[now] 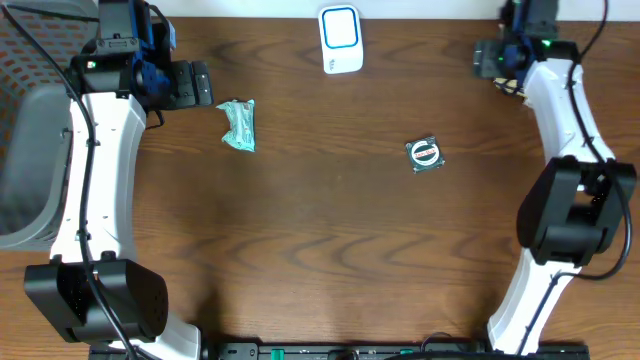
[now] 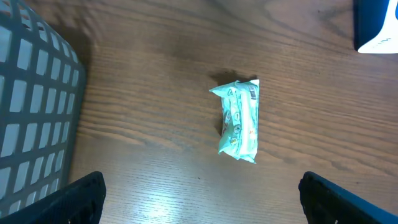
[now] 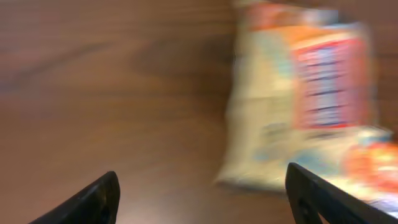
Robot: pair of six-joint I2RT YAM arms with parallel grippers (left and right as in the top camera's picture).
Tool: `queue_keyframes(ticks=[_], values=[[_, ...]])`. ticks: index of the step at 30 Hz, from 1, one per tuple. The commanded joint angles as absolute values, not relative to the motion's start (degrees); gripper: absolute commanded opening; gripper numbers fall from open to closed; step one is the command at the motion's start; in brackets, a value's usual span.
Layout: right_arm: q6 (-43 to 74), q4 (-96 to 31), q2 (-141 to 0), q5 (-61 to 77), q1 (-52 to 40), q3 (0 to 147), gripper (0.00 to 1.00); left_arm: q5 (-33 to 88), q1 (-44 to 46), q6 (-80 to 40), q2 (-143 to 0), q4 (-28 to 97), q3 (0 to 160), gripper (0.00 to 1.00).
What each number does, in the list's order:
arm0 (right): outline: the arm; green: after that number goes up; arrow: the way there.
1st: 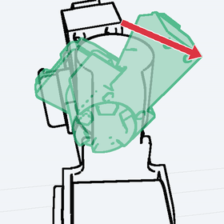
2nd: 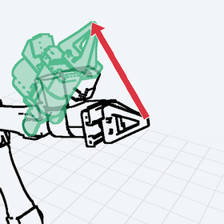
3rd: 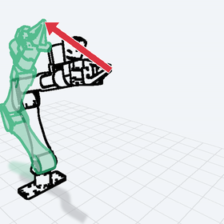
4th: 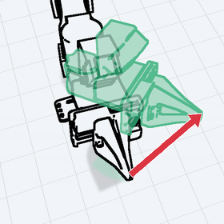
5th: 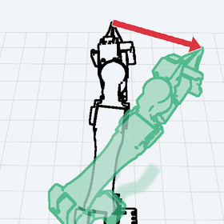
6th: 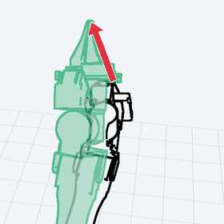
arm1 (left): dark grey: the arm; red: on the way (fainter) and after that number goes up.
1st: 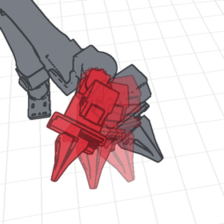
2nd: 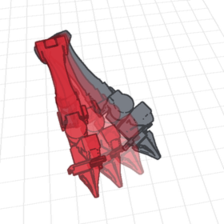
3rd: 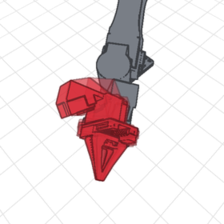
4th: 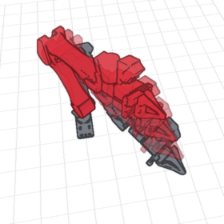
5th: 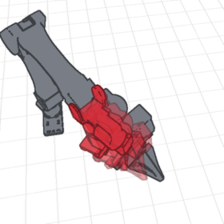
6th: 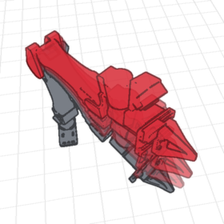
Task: Scan the item barcode
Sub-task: 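Release the bag and move the right gripper to the ointment tin, then grasp the green Zam-Buk ointment tin with the right gripper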
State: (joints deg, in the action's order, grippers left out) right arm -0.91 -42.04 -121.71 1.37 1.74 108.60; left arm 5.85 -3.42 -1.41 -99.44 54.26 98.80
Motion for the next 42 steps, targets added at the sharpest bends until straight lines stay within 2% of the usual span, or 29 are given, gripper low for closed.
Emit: queue_keyframes(ticks=[1,4,5,6,9,15,20,28,32,36,40,42], values=[[-1.37,-48.58,-117.62,16.84,-2.72,108.97,0.81,5.72,-3.29,-0.64,-99.31,54.61,98.59,0.98],[-2.66,-57.3,-118.21,15.92,-5.41,108.92,0.82,5.72,-3.29,-0.64,-99.31,54.61,98.59,0.98],[-3.81,-59.75,-118.52,15.29,-6.04,108.88,0.77,5.72,-3.29,-0.64,-99.31,54.61,98.59,0.98],[-4.56,-61.73,-118.98,14.61,-6.59,108.66,0.77,5.72,-3.29,-0.64,-99.31,54.61,98.59,0.98],[-4.8,-65.8,-120.11,11.42,-8.6,106.54,0.79,5.72,-3.29,-0.64,-99.31,54.61,98.59,0.98],[-2.35,-63.64,-120.95,3.66,-9.93,98.41,0.99,5.72,-3.29,-0.64,-99.31,54.61,98.59,0.98],[-0.05,-58.76,-120.95,3.01,-9.26,92.53,0.99,5.72,-3.29,-0.64,-99.31,54.59,98.59,0.98],[-0.71,-52.51,-121.08,0.3,-10.46,85.58,0.89,5.72,-3.29,-0.64,-99.31,54.61,98.59,0.98],[-0.6,-49.8,-121.08,-1.34,-11.51,83.42,0.75,5.72,-3.29,-0.64,-99.31,54.61,98.59,0.98],[0.38,-48.97,-121.08,2.09,-12.84,83.7,0.73,5.72,-3.29,-0.64,-99.31,54.61,98.59,0.98],[0.4,-48.69,-121.05,8.75,-14.66,85.25,0.58,5.72,-3.29,-0.64,-99.31,54.59,98.59,0.98],[0.4,-48.71,-121.05,10.22,-16.05,86.5,0.57,5.72,-3.29,-0.64,-99.31,54.61,98.59,0.98]])
